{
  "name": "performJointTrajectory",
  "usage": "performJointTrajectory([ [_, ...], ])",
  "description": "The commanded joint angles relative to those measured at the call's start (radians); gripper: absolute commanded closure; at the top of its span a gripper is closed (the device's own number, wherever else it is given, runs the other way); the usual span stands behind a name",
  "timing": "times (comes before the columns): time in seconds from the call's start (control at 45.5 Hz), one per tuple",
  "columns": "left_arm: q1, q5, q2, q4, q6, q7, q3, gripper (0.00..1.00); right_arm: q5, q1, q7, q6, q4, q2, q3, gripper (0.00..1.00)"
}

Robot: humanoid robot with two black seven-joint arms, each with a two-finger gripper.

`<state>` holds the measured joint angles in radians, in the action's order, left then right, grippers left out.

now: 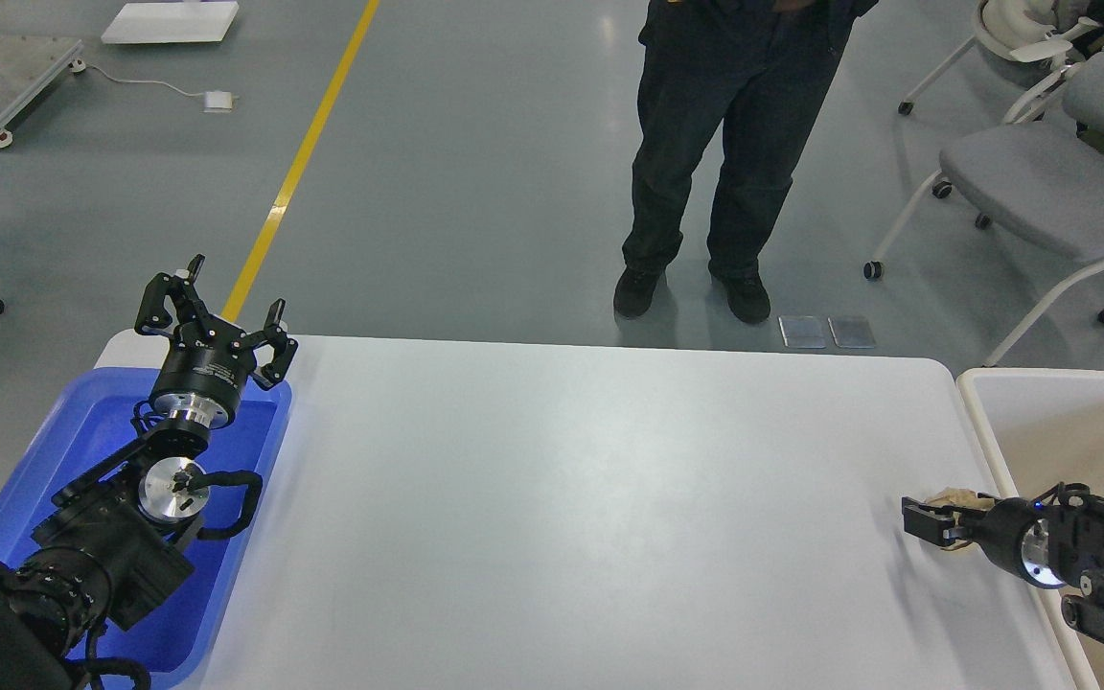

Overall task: Tidy desktop
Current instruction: 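Lift the beige item with the right gripper toward the white bin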

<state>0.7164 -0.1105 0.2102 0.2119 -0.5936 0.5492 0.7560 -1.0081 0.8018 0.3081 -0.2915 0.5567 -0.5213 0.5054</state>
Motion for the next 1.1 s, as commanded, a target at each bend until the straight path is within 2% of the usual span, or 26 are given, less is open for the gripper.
performJointTrajectory([
  [0.0,0.000,0.000,0.000,0.000,0.000,0.000,0.000,0.00,0.002,-0.021,0.002,0.000,-0.014,0.018,-0.024,0.00],
  [0.088,0.000,0.000,0.002,0.001,0.000,0.000,-0.001,0.00,0.002,-0.021,0.020,0.002,-0.015,0.018,-0.024,0.11],
  [0.198,0.000,0.000,0.000,0.000,0.000,0.000,0.000,0.00,0.002,-0.021,0.022,0.011,-0.015,0.017,-0.021,0.24],
  [0.22,0.000,0.000,0.000,0.000,0.000,0.000,0.000,0.00,0.002,-0.021,0.022,0.017,-0.015,0.018,-0.024,0.29],
  [0.264,0.000,0.000,0.000,0.000,0.000,0.000,0.000,0.00,0.002,-0.021,0.022,0.026,-0.015,0.018,-0.024,0.49],
  [0.308,0.000,0.000,0.000,0.000,0.000,0.000,0.000,0.00,0.002,-0.023,0.022,0.031,-0.015,0.020,-0.022,0.63],
  [0.396,0.000,0.000,0.000,0.000,0.000,0.000,0.000,0.00,0.002,-0.033,0.019,0.037,-0.015,0.029,-0.024,0.81],
  [0.462,0.000,0.000,0.000,0.000,0.000,0.000,0.000,0.00,0.003,-0.035,0.017,0.038,-0.018,0.030,-0.024,0.89],
  [0.506,0.000,0.000,0.000,0.000,0.000,0.000,0.000,0.00,0.005,-0.036,0.019,0.038,-0.027,0.030,-0.024,0.98],
  [0.726,0.000,0.000,0.000,0.000,0.000,0.000,0.000,0.00,0.042,-0.023,0.026,0.041,-0.040,0.020,-0.041,1.00],
  [0.88,0.000,0.000,0.000,0.000,0.000,0.000,0.000,0.00,0.123,-0.004,0.080,0.078,-0.021,0.001,-0.126,1.00],
  [1.078,0.000,0.000,0.000,0.001,0.000,0.000,0.000,0.00,0.175,0.062,0.121,0.173,0.045,-0.106,-0.156,1.00],
])
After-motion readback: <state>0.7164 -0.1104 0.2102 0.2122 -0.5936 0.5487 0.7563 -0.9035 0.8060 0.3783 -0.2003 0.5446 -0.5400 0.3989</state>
